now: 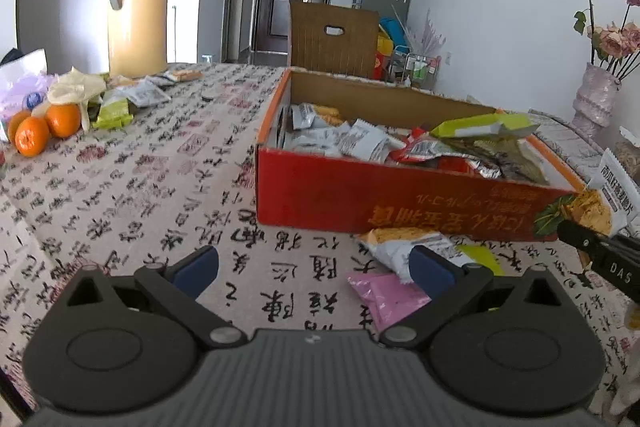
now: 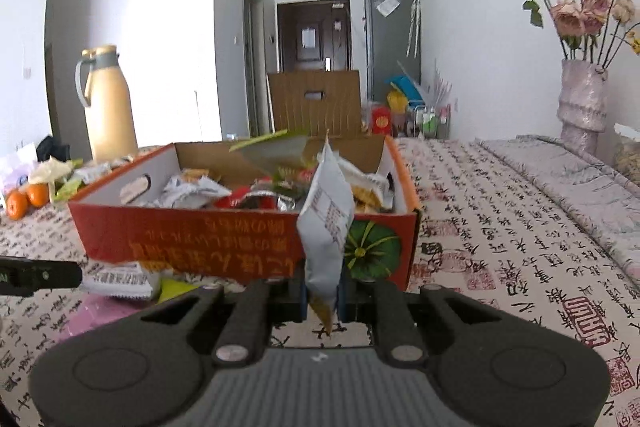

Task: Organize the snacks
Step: 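Grasp a white packet with the right tool and lift it toward the box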

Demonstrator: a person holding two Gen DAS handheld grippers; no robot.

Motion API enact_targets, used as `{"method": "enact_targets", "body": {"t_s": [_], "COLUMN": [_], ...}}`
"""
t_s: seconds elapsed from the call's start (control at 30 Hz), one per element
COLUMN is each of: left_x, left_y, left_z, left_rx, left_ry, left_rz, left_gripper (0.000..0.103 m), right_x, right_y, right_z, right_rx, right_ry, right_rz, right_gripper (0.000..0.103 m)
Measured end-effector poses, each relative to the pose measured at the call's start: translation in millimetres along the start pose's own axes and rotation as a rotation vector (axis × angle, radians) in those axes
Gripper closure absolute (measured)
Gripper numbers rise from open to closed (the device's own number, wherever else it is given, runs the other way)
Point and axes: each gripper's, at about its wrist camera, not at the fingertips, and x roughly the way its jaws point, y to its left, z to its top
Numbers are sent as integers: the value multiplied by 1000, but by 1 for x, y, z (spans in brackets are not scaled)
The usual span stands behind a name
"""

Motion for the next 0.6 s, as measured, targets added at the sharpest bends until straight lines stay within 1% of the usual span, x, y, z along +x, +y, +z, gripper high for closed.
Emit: {"method": "enact_targets", "body": {"t_s": [0.07,0.13,0.27,0.33,0.37,0.47,0.53,0.6], "left_x": [-2,-1,4,11,16,27,36,44], "left_y": [-3,-10,-28,-39,-45,-59,-66,-69], "left_z": [5,13,23,26,28,28,27,26], "left_rx": [0,2,41,54,63,88,83,77], "left_ry": [4,26,43,73,96,126,166,193], "left_rz": [-5,-6,7,6,15,41,55,60], "left_gripper": [0,0,0,0,0,0,0,7], "right_x": [-2,-3,-6,-6,-6,-7,-8,-8], "right_y": [-2,-3,-5,-7,-7,-9,-11,-11], "right_z": [0,-1,-1,-1,-1,-2,-2,-3], "right_rx": [10,15,24,34,39,48,51,53], "right_ry": [-13,-23,-43,-46,-46,-51,-59,-62], "right_rz": [3,6,17,22,23,32,34,41], "right_gripper": [91,91,91,91,91,91,91,91]}}
